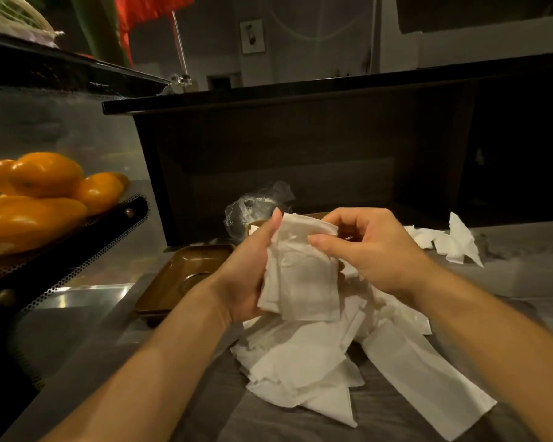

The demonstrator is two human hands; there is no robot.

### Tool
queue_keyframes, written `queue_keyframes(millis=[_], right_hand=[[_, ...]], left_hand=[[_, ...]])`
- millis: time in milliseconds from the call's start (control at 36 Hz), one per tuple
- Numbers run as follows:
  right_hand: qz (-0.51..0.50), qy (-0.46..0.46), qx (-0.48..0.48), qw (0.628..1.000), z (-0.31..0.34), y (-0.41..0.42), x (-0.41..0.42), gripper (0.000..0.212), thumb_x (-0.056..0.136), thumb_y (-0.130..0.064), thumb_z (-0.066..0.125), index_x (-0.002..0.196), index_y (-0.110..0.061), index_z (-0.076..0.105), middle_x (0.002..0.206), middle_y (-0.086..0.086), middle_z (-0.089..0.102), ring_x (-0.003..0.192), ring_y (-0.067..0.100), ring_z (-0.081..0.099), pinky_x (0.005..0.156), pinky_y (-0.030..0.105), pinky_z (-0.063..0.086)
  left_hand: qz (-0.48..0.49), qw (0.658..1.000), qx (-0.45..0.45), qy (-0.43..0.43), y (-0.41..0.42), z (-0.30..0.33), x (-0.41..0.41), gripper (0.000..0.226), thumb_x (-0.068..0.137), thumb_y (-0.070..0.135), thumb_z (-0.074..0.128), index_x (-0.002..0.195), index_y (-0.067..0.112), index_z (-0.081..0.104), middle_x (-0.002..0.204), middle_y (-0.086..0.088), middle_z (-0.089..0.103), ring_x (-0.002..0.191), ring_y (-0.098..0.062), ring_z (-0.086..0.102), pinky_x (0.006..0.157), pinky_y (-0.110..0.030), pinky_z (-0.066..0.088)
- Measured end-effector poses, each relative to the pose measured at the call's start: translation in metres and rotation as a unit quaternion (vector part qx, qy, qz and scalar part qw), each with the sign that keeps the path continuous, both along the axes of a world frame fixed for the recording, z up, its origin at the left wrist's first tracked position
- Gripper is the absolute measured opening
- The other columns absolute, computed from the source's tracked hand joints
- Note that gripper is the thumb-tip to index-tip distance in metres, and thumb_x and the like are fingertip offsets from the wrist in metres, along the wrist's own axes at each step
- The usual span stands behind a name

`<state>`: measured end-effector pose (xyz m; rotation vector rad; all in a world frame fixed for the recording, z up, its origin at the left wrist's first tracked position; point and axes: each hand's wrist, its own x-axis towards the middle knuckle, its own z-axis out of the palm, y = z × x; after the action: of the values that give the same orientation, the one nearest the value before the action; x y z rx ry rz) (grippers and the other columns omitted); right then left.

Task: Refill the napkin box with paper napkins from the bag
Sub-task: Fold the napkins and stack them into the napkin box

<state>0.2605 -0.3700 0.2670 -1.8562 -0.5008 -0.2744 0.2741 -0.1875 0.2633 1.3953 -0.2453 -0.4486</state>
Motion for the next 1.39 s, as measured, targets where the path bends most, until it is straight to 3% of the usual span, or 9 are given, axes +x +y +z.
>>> queue_keyframes(millis=[111,194,278,417,556,667,889,1194,1389], right_hand=[[-0.027,0.032,-0.008,0.999,-0.004,0.004,0.002,0.018,0.087,-0.033,0.075,0.104,-0.029,0.068,0.099,-0.011,0.069,0.089,0.011,0.070,0.064,0.025,0.062],[-0.048,0.060,-0.018,0.997,-0.007,0.005,0.005,0.021,0.088,-0.034,0.074,0.106,-0.030,0.065,0.105,-0.009,0.066,0.091,0.014,0.069,0.065,0.031,0.064],[-0.080,0.000,-0.062,0.995,-0.008,0.007,0.005,0.020,0.087,-0.033,0.076,0.097,-0.037,0.060,0.107,-0.014,0.058,0.090,0.009,0.063,0.060,0.014,0.057],[-0.108,-0.177,-0.092,0.974,-0.008,0.003,0.003,0.035,0.081,-0.031,0.084,0.096,-0.043,0.055,0.107,-0.023,0.048,0.100,-0.003,0.050,0.077,0.002,0.044],[-0.023,-0.126,-0.148,0.981,-0.009,0.000,0.002,0.039,0.078,-0.038,0.085,0.109,-0.046,0.062,0.119,-0.027,0.038,0.119,-0.004,0.044,0.082,0.001,0.045],[-0.011,-0.087,-0.108,0.990,-0.010,0.004,0.003,0.044,0.078,-0.035,0.085,0.110,-0.045,0.057,0.121,-0.028,0.039,0.113,-0.004,0.047,0.075,0.000,0.047],[-0.044,-0.115,-0.093,0.988,-0.010,0.000,0.005,0.021,0.086,-0.021,0.080,0.084,-0.034,0.063,0.111,-0.027,0.047,0.108,-0.013,0.048,0.074,-0.004,0.041],[-0.077,-0.172,-0.086,0.978,-0.007,-0.001,0.003,0.020,0.084,-0.025,0.081,0.080,-0.037,0.066,0.108,-0.028,0.052,0.108,-0.009,0.049,0.083,0.002,0.045],[-0.076,-0.139,-0.030,0.987,-0.004,-0.001,0.002,0.013,0.088,-0.027,0.075,0.086,-0.036,0.067,0.087,-0.028,0.065,0.085,-0.004,0.063,0.062,0.009,0.053]], left_hand=[[-0.022,1.000,-0.019,0.006,-0.003,0.000,-0.003,0.083,0.088,0.080,0.021,0.111,0.025,0.078,0.120,-0.013,0.072,0.111,-0.031,0.069,0.097,-0.046,0.055],[-0.030,0.999,-0.041,0.007,-0.006,-0.001,-0.005,0.076,0.081,0.081,0.033,0.108,0.026,0.079,0.125,-0.016,0.069,0.119,-0.036,0.064,0.098,-0.050,0.053],[-0.027,0.999,-0.034,0.004,-0.008,-0.002,-0.006,0.063,0.086,0.068,0.051,0.125,0.021,0.067,0.127,-0.018,0.067,0.119,-0.039,0.064,0.103,-0.054,0.050],[0.013,1.000,-0.009,0.009,-0.010,-0.001,-0.006,0.042,0.102,0.052,0.036,0.123,0.025,0.061,0.104,-0.008,0.077,0.094,-0.026,0.076,0.082,-0.040,0.062],[0.016,0.999,-0.030,0.015,-0.005,0.001,-0.009,0.050,0.102,0.054,0.033,0.119,0.020,0.066,0.108,-0.012,0.076,0.096,-0.029,0.074,0.085,-0.042,0.060],[0.014,0.999,-0.035,0.020,-0.006,-0.001,-0.008,0.055,0.102,0.057,0.030,0.129,0.022,0.062,0.120,-0.013,0.072,0.109,-0.032,0.070,0.096,-0.048,0.055],[0.003,0.999,-0.040,0.018,-0.007,-0.002,-0.007,0.056,0.099,0.056,0.033,0.131,0.021,0.061,0.125,-0.015,0.070,0.119,-0.037,0.065,0.105,-0.054,0.048],[0.025,1.000,-0.013,0.011,-0.006,-0.004,-0.002,0.053,0.101,0.060,0.029,0.130,0.026,0.058,0.119,-0.010,0.073,0.111,-0.032,0.070,0.101,-0.050,0.053],[0.008,0.999,-0.033,-0.004,-0.008,-0.006,-0.003,0.058,0.096,0.064,0.030,0.118,0.026,0.068,0.110,-0.009,0.075,0.097,-0.026,0.073,0.090,-0.045,0.058]])
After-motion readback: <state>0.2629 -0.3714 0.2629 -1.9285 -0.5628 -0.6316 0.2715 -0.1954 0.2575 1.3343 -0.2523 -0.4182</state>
